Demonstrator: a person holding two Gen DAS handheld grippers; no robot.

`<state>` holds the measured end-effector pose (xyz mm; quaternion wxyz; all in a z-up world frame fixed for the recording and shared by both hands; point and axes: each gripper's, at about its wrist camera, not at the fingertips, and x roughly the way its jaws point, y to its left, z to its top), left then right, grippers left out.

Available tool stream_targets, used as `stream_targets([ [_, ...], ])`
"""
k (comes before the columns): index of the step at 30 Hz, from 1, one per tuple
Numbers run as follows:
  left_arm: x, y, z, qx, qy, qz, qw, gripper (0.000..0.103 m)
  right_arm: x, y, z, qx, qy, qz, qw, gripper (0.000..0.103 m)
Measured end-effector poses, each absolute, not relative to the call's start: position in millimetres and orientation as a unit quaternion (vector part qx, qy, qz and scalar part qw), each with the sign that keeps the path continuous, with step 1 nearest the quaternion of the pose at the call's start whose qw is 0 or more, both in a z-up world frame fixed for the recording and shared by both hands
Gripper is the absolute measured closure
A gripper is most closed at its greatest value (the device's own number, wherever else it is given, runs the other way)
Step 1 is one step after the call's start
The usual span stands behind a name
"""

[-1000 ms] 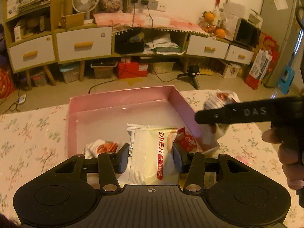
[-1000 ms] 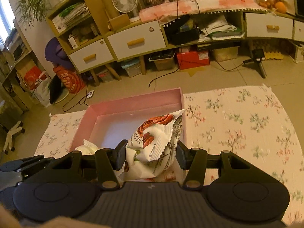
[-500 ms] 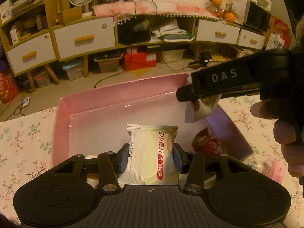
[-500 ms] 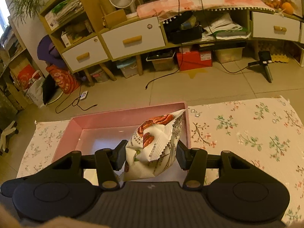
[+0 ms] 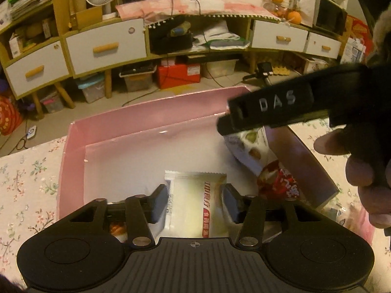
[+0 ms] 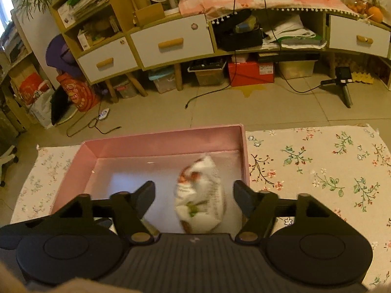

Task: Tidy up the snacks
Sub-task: 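Lower both packets into the pink box and open both grippers, then move both tools back over the snack pile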

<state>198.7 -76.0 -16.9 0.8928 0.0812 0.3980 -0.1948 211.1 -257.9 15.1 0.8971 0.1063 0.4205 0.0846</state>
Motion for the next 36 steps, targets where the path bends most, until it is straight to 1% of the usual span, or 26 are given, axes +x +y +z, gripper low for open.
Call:
stream_targets([
  [2,198,-77,-16,0.086,0.393,-0.194,0.895,0.043,211,-257,18,0.104,0.421,0.090,0.897,0.031],
  [4,197,-78,-15,0.090,0.391,-0.192,0.896,0.034,209,-256,21,0.099,0.419,0.092,0.898,0.026],
  [6,194,-78,-12,0.090,0.388,-0.191,0.897,0.029,208,-254,24,0.094,0.417,0.091,0.900,0.024],
  [7,193,-78,-10,0.091,0.386,-0.192,0.898,0.028,208,-254,25,0.093,0.416,0.091,0.900,0.022],
  [8,192,-78,-8,0.091,0.384,-0.193,0.898,0.027,207,-254,27,0.093,0.415,0.090,0.901,0.021],
  [10,187,-78,-4,0.094,0.380,-0.195,0.899,0.026,205,-255,32,0.092,0.411,0.087,0.903,0.015],
  [12,183,-78,0,0.098,0.378,-0.197,0.899,0.025,202,-256,36,0.090,0.408,0.085,0.905,0.013],
  [20,160,-69,20,0.092,0.373,-0.192,0.903,0.019,182,-260,59,0.080,0.396,0.078,0.911,0.009],
  [24,146,-61,29,0.092,0.371,-0.186,0.905,0.015,170,-261,64,0.076,0.394,0.075,0.913,0.007],
  [36,104,-33,38,0.083,0.378,-0.177,0.905,0.010,133,-263,67,0.067,0.396,0.066,0.913,0.003],
])
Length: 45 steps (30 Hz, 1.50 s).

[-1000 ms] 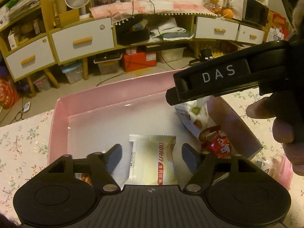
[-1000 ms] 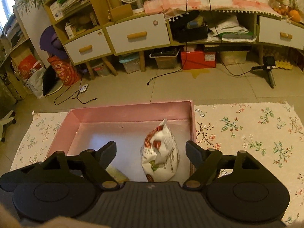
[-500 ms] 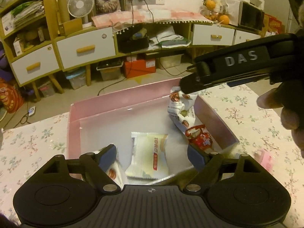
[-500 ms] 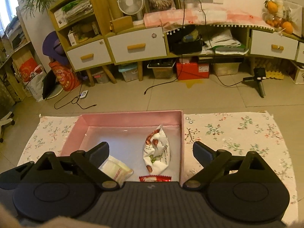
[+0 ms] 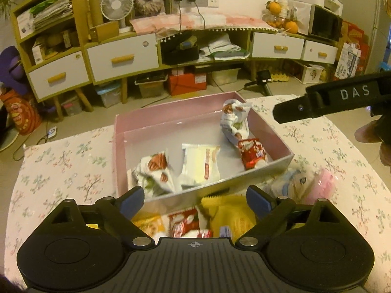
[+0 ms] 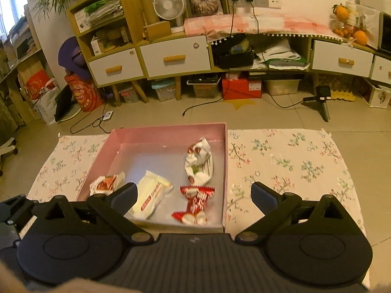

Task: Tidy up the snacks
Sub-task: 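Move both tools back over the snack pile, then grasp the square cake packet with the left gripper while the right grasps the gold bar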

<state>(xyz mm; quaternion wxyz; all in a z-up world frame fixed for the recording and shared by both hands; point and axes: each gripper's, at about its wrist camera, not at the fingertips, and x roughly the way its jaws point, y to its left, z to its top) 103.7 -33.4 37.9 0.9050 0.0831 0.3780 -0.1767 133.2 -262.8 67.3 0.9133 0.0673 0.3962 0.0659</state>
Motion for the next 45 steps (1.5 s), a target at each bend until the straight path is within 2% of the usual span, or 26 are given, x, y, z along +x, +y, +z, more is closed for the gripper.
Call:
stream_targets([
  [18,42,-5,19,0.079,0.404,-0.155,0.898,0.007,67,-250,40,0.039,0.420,0.049,0.905,0.000],
  [32,11,3,-16,0.077,0.413,-0.156,0.894,0.007,30,-245,-16,0.092,0.461,0.049,0.881,0.001],
  [35,8,4,-21,0.064,0.411,-0.164,0.895,0.007,24,-236,-21,0.071,0.449,0.055,0.889,0.001],
  [41,9,6,-28,0.042,0.399,-0.171,0.900,0.012,22,-225,-29,0.031,0.427,0.064,0.901,0.006],
  [45,10,2,-31,0.032,0.400,-0.190,0.896,0.025,27,-218,-32,0.010,0.416,0.070,0.907,0.016],
])
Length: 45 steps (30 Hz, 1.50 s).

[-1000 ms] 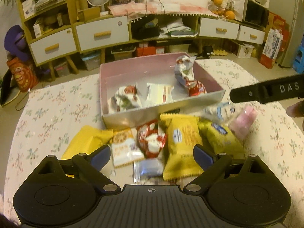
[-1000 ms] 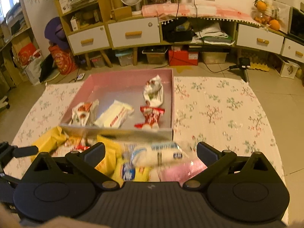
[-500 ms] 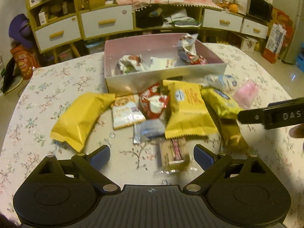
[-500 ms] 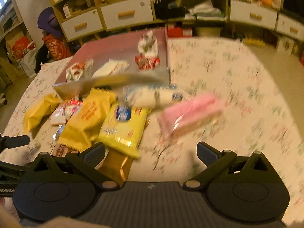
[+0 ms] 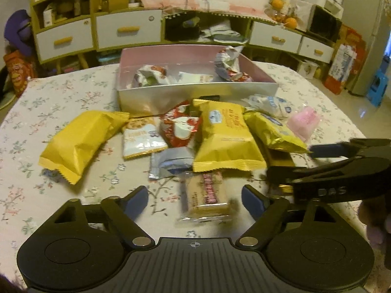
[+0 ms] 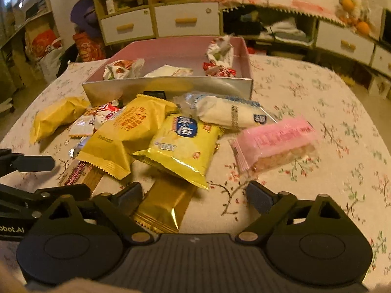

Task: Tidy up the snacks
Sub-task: 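Grasp the square cake packet with the left gripper while the right grasps the gold bar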

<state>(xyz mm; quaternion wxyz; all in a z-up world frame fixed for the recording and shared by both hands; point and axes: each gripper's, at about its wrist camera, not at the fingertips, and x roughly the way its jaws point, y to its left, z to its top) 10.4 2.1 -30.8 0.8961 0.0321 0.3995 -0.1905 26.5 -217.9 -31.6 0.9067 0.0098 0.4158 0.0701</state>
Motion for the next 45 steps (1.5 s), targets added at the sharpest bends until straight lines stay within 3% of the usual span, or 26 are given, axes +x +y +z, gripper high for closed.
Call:
stream_targets([
  [7,12,-5,-37,0.035,0.404,-0.197,0.893,0.065,21,-212,-27,-0.028,0.401,0.108,0.909,0.057],
  [13,8,-1,-35,0.045,0.412,-0.216,0.884,0.070,11,-222,-25,-0.045,0.401,0.149,0.903,0.073],
  [25,-13,13,-31,0.087,0.432,-0.260,0.859,0.070,-12,-241,-18,-0.075,0.434,0.235,0.866,0.074],
  [28,-16,15,-31,0.086,0.431,-0.264,0.859,0.069,-11,-242,-16,-0.055,0.445,0.228,0.864,0.065],
  [30,-17,14,-32,0.084,0.426,-0.263,0.861,0.067,-9,-241,-16,-0.051,0.445,0.224,0.865,0.052],
  [36,-17,8,-34,0.091,0.418,-0.264,0.865,0.061,-7,-230,-20,-0.077,0.435,0.217,0.870,0.046],
  [38,-17,7,-34,0.094,0.418,-0.263,0.864,0.062,-8,-228,-21,-0.078,0.433,0.216,0.872,0.048],
  [43,-18,5,-33,0.102,0.421,-0.262,0.863,0.070,-11,-223,-17,-0.083,0.430,0.230,0.869,0.075],
  [45,-19,6,-32,0.101,0.422,-0.260,0.862,0.071,-11,-220,-15,-0.091,0.432,0.233,0.866,0.076],
])
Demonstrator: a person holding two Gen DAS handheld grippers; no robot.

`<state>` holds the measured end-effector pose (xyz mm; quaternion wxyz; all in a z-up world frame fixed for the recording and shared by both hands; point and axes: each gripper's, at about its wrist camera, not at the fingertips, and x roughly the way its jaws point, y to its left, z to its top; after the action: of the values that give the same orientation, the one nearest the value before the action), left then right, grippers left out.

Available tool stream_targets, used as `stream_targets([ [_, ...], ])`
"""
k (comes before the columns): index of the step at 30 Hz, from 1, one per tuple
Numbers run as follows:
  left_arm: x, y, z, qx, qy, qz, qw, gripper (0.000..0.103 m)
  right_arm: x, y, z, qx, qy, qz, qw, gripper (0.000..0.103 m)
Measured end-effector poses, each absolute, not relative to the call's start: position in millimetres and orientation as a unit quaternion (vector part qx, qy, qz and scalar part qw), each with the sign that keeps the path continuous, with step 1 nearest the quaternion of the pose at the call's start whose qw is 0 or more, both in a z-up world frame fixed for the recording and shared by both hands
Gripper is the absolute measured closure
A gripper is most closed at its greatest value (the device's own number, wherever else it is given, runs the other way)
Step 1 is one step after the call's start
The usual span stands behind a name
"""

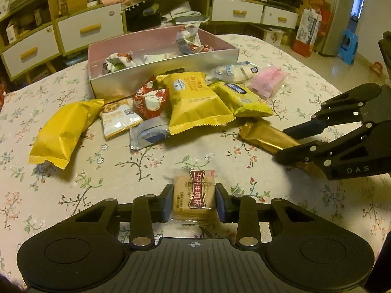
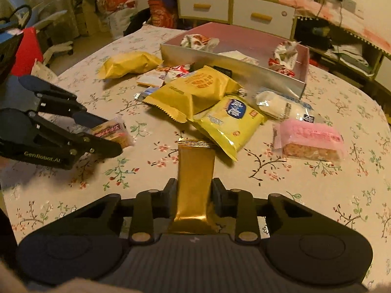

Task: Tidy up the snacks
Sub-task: 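Grasp the square cake packet with the left gripper while the right grasps the gold bar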

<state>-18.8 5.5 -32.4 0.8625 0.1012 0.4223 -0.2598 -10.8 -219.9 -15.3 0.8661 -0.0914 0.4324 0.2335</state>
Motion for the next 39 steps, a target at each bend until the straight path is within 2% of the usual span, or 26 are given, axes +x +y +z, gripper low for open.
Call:
stream_targets([
  [10,-18,7,-31,0.100,0.428,-0.253,0.862,0.071,-13,-214,-8,-0.090,0.440,0.261,0.855,0.077],
  [23,-6,12,-7,0.078,0.410,-0.237,0.877,0.071,-6,-212,18,-0.065,0.405,0.263,0.873,0.077],
  [39,35,0,25,0.057,0.391,-0.220,0.892,0.071,51,-227,44,-0.016,0.379,0.206,0.902,0.077],
])
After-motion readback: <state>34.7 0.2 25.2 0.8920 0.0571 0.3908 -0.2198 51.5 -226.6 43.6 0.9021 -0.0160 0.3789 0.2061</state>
